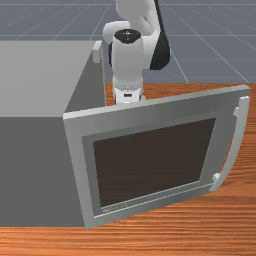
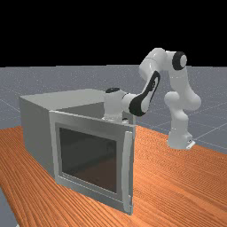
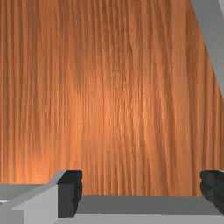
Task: Close the microwave
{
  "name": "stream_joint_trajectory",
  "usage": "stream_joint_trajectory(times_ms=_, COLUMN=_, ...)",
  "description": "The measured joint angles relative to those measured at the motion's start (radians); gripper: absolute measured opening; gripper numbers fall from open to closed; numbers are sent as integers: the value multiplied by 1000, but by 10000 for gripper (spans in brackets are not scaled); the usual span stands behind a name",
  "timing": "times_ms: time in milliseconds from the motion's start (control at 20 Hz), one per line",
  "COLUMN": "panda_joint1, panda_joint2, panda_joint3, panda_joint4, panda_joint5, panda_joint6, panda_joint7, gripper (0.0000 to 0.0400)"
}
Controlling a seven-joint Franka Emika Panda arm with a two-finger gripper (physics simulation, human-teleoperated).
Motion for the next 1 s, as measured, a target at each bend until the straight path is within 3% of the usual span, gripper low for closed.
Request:
stream_joint_trajectory(times_ms=650, panda_joint1=-1, panda_joint2=-79, panda_joint3=1, panda_joint4=59, panda_joint5=0, panda_joint6=-169, panda_joint7=-6, gripper=400)
stream_joint_trajectory(times_ms=850, panda_joint1=-2, panda_joint2=-144, panda_joint3=1, panda_joint4=-36, panda_joint5=-1, panda_joint6=-112, panda_joint7=-14, gripper=400)
stream_joint_trajectory(times_ms=1000, panda_joint1=-3, panda_joint2=-168, panda_joint3=3, panda_joint4=-14, panda_joint5=-2, panda_joint6=-167, panda_joint7=-37, gripper=400)
